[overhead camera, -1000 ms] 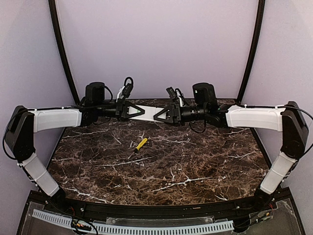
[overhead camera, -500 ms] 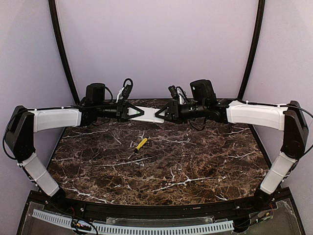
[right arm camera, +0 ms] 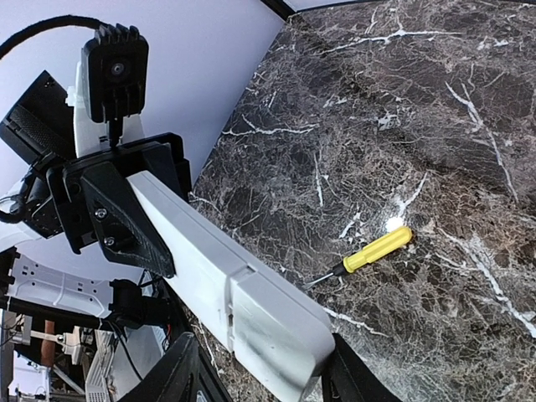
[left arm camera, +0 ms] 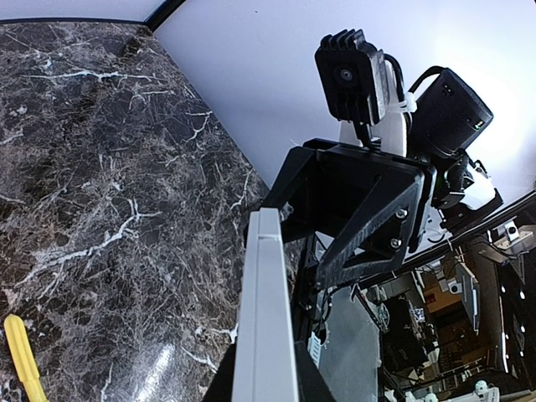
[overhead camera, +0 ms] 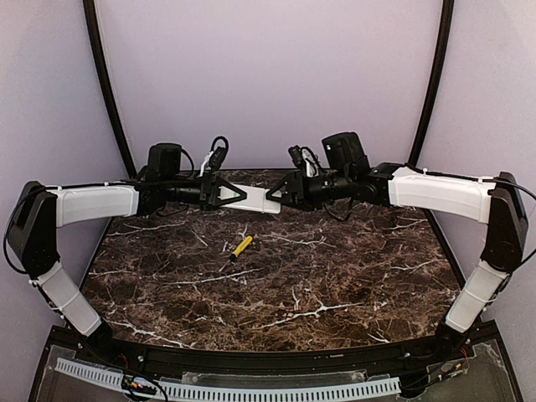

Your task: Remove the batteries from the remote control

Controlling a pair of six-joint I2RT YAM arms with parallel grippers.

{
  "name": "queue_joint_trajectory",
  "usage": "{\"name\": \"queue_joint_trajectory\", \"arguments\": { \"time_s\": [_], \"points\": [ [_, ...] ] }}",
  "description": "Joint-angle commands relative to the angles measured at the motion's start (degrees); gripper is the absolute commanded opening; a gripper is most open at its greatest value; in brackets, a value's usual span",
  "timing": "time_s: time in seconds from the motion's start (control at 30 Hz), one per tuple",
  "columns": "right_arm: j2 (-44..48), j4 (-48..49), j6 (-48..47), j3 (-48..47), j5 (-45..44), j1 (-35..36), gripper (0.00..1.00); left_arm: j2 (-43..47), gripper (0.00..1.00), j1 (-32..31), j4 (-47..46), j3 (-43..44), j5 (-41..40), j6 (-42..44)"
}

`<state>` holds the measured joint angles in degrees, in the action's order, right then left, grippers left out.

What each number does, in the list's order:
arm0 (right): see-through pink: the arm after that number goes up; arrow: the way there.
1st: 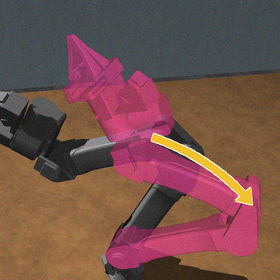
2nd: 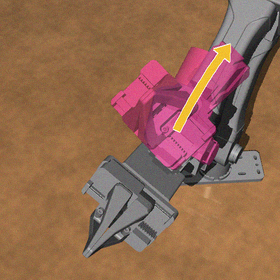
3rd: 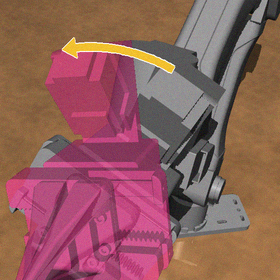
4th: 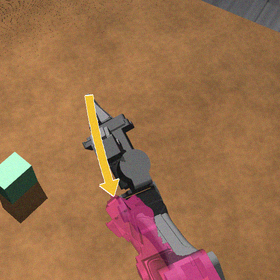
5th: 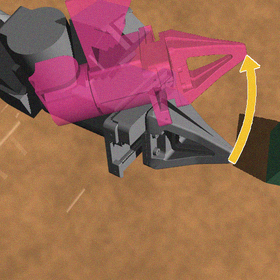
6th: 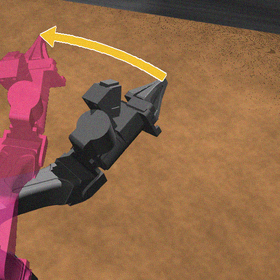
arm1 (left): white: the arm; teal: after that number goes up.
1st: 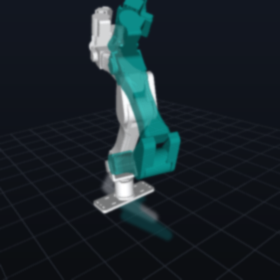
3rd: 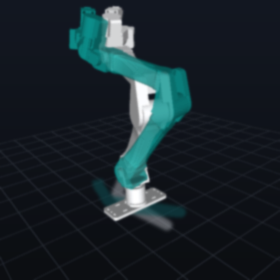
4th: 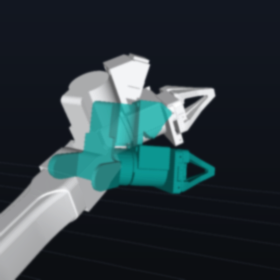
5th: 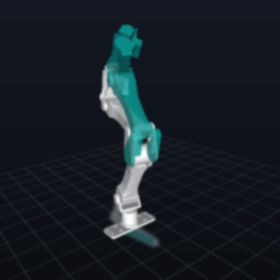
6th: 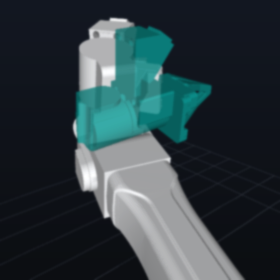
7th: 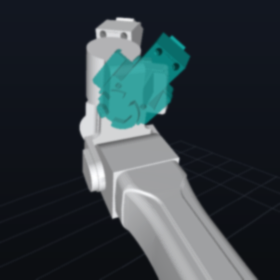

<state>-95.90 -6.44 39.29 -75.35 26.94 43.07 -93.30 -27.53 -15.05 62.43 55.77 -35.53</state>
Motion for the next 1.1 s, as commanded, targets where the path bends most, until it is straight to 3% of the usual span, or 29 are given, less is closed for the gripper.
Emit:
{"name": "queue_joint_trajectory", "arguments": {
  "time_s": [0.0, 0.47, 1.07],
  "points": [
    [-0.8, -2.5, -0.4, -2.6, -2.2, 1.3, 0.49, 3.2, 0.00, -0.5, 0.6, 1.8, 0.0, 1.6],
    [-3.1, -8.9, -1.4, -6.8, -8.5, 3.2, 0.45, 3.4, 0.00, -0.9, 1.9, 2.0, -0.4, 2.7],
    [-3.8, -13.5, -3.7, -7.2, -13.7, 3.7, 0.24, 3.5, 0.00, -0.9, 1.7, 2.1, 0.0, 2.6]
  ]
}}
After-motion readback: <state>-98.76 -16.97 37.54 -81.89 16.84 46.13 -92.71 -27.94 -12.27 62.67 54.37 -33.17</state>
